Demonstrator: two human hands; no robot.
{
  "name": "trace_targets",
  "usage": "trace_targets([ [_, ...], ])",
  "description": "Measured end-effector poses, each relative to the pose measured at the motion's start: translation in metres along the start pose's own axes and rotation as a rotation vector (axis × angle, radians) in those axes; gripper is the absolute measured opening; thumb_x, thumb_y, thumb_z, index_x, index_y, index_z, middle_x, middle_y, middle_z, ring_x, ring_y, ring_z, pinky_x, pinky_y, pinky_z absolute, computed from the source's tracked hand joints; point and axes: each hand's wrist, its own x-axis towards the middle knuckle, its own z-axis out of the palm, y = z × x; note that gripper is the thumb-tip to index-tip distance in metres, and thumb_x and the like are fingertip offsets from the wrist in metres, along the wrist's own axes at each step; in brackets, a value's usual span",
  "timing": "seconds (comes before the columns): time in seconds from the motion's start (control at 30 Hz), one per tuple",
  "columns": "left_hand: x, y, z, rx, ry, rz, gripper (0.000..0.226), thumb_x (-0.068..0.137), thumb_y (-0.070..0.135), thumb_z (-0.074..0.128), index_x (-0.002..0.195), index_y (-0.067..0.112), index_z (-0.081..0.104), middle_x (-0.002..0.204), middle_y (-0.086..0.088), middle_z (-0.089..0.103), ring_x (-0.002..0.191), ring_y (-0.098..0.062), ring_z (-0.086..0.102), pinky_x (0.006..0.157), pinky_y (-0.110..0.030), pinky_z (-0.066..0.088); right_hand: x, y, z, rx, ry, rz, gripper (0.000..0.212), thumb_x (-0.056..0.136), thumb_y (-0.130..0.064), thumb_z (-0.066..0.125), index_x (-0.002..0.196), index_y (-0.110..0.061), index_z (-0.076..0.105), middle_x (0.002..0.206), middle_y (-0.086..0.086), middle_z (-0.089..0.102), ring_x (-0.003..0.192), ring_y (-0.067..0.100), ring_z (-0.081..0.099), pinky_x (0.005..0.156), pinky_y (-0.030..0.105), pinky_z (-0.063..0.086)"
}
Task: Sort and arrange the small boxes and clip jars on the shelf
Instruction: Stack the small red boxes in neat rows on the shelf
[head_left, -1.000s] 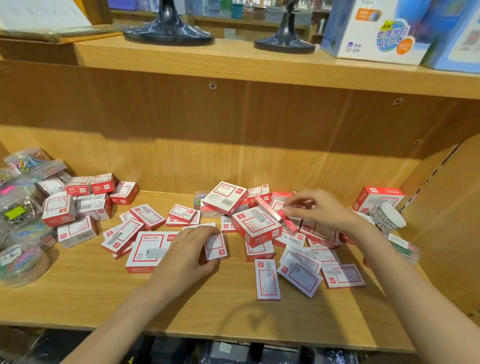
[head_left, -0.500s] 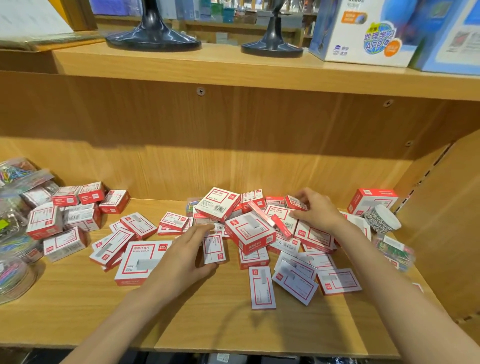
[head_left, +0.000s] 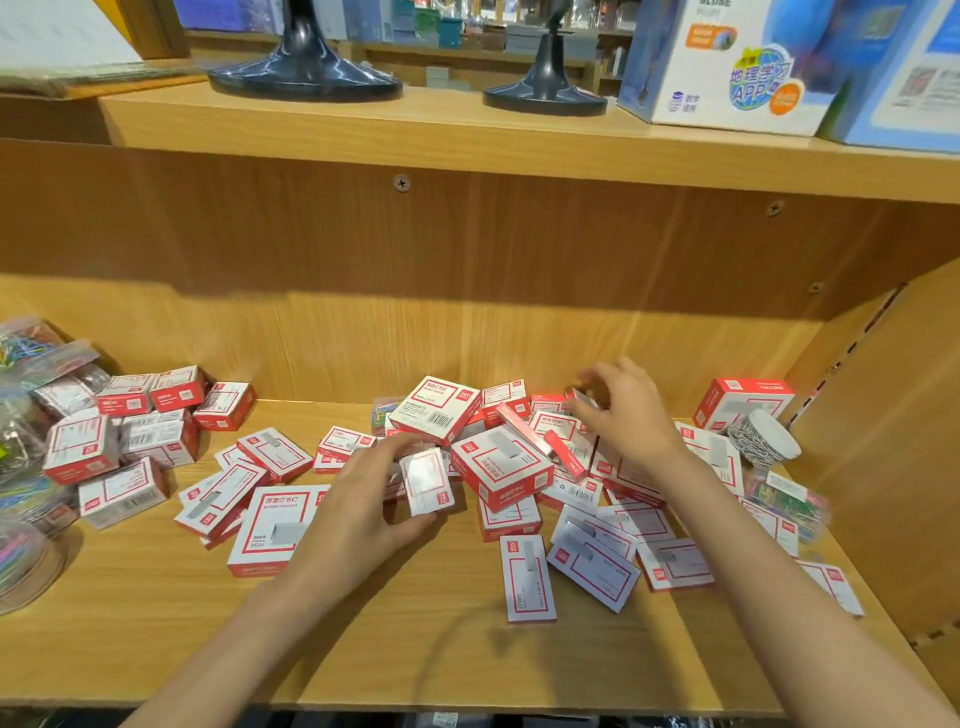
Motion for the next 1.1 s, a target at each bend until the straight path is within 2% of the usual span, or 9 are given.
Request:
trace_targets([
  [0.07,0.0,0.004,-0.005,-0.046,0.096,0.01,0.064,0.064,0.031,0.073,0.12,0.033,0.042,0.113,0.018,0.049,0.105,-0.001,0.044,0.086,0.0,0.028,-0.015,-0.036,-0.006,0.183,0.022,-0.125,0.028,0.083,-0.032,0.065,0.107,-0.017,0.061,0.1,-0.005,0.056,0.092,0.008,0.052,0.082,0.02,0.042],
  [0.27,0.001,0.006,-0.027,-0.058,0.167,0.066,0.062,0.069,0.047,0.061,0.124,0.029,0.038,0.113,0.027,0.041,0.104,-0.001,0.045,0.088,-0.004,0.031,-0.043,-0.11,0.04,0.676,-0.485,-0.117,0.038,0.075,-0.013,0.074,0.096,-0.033,0.05,0.077,-0.005,0.059,0.062,0.007,0.056,0.061,0.028,0.049],
  [0.4,-0.014,-0.024,-0.061,0.043,0.13,0.011,0.056,0.076,0.05,0.054,0.125,0.029,0.039,0.122,0.015,0.044,0.114,-0.006,0.042,0.097,-0.019,0.033,-0.022,-0.142,0.067,0.672,-0.416,-0.064,0.035,0.077,-0.012,0.072,0.098,-0.022,0.046,0.067,-0.009,0.057,0.046,-0.002,0.051,0.051,0.018,0.042],
  [0.53,-0.049,-0.067,-0.104,0.31,0.232,-0.084,0.033,0.084,0.039,0.044,0.113,0.025,0.047,0.121,0.003,0.05,0.109,-0.016,0.046,0.092,-0.032,0.038,0.005,-0.195,0.105,0.825,-0.476,0.105,0.026,0.083,-0.013,0.067,0.095,-0.016,0.045,0.081,0.011,0.063,0.049,0.015,0.057,0.043,0.025,0.038],
  [0.7,-0.079,-0.101,-0.148,0.531,0.264,-0.206,0.026,0.08,0.03,0.041,0.1,0.019,0.053,0.112,-0.005,0.054,0.1,-0.025,0.047,0.08,-0.035,0.032,0.034,-0.282,0.148,0.999,-0.551,0.243,0.016,0.086,-0.01,0.063,0.091,-0.011,0.049,0.053,0.004,0.062,0.044,0.012,0.052,0.049,0.025,0.038],
  [0.77,-0.088,-0.113,-0.159,0.595,0.245,-0.263,0.031,0.077,0.032,0.04,0.102,0.018,0.053,0.109,-0.008,0.055,0.098,-0.025,0.044,0.081,-0.035,0.031,0.042,-0.31,0.157,1.069,-0.572,0.291,0.015,0.087,-0.007,0.061,0.097,-0.008,0.05,0.065,0.01,0.063,0.042,0.007,0.054,0.044,0.019,0.042],
  [0.83,-0.097,-0.123,-0.165,0.601,0.209,-0.296,0.04,0.076,0.034,0.04,0.11,0.017,0.052,0.114,-0.01,0.056,0.103,-0.025,0.043,0.088,-0.04,0.036,0.046,-0.323,0.163,1.064,-0.601,0.301,0.02,0.087,-0.003,0.06,0.105,-0.003,0.054,0.092,0.015,0.065,0.061,0.011,0.063,0.053,0.019,0.053],
  [0.93,-0.102,-0.129,-0.167,0.507,0.187,-0.264,0.042,0.08,0.032,0.04,0.117,0.014,0.05,0.119,-0.007,0.053,0.108,-0.021,0.044,0.093,-0.032,0.029,0.044,-0.312,0.158,0.924,-0.514,0.227,0.017,0.087,-0.004,0.058,0.103,-0.006,0.061,0.101,0.012,0.065,0.085,0.021,0.063,0.084,0.038,0.053],
  [1.1,-0.082,-0.12,-0.147,0.319,0.14,-0.129,0.037,0.085,0.029,0.039,0.117,0.014,0.05,0.12,-0.004,0.052,0.111,-0.018,0.045,0.095,-0.03,0.035,0.018,-0.24,0.116,0.749,-0.448,0.171,0.01,0.089,0.0,0.054,0.091,-0.007,0.061,0.085,0.012,0.063,0.078,0.022,0.058,0.069,0.026,0.05],
])
